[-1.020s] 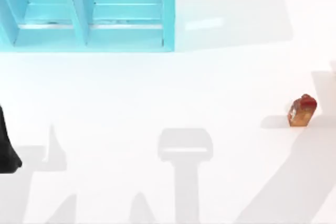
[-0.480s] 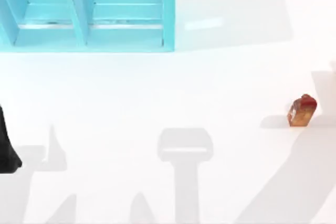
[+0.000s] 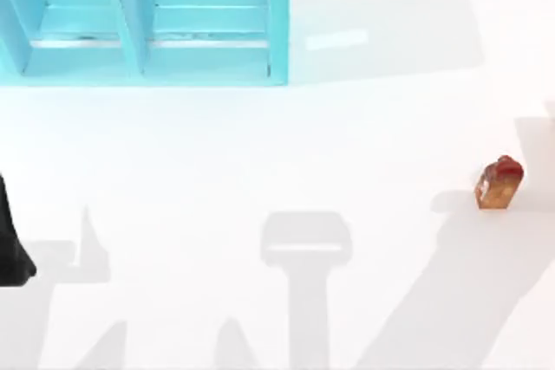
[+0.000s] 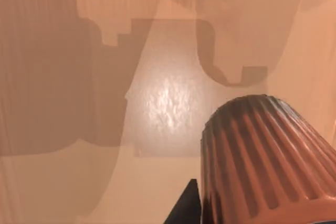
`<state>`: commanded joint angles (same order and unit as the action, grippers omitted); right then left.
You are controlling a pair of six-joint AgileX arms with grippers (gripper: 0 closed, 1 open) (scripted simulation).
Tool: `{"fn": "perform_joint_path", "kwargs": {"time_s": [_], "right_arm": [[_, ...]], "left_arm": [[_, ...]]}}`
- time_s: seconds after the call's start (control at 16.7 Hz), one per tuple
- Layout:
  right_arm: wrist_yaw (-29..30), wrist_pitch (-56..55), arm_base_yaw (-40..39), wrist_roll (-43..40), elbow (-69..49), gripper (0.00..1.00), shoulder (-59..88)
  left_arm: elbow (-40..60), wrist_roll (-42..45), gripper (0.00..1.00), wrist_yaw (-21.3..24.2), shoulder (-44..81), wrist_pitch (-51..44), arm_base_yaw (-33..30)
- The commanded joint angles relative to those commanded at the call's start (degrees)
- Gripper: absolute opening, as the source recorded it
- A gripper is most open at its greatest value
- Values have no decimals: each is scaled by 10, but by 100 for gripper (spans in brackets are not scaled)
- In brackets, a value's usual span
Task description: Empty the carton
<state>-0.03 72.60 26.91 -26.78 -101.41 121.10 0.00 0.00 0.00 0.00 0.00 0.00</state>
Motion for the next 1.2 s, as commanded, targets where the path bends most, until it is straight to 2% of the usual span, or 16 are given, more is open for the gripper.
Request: {"fn": "perform_joint_path", "kwargs": {"time_s": [0.54, 0.96, 1.2], "right_arm": [[4, 169, 17, -7, -184, 0, -8], [3, 172, 8, 0, -186, 0, -6], [3, 147, -70, 76, -150, 0, -16]], "left_arm": [[0, 0, 100, 0, 0, 0, 0], [0, 0, 100, 0, 0, 0, 0], [0, 0, 100, 0, 0, 0, 0]]}}
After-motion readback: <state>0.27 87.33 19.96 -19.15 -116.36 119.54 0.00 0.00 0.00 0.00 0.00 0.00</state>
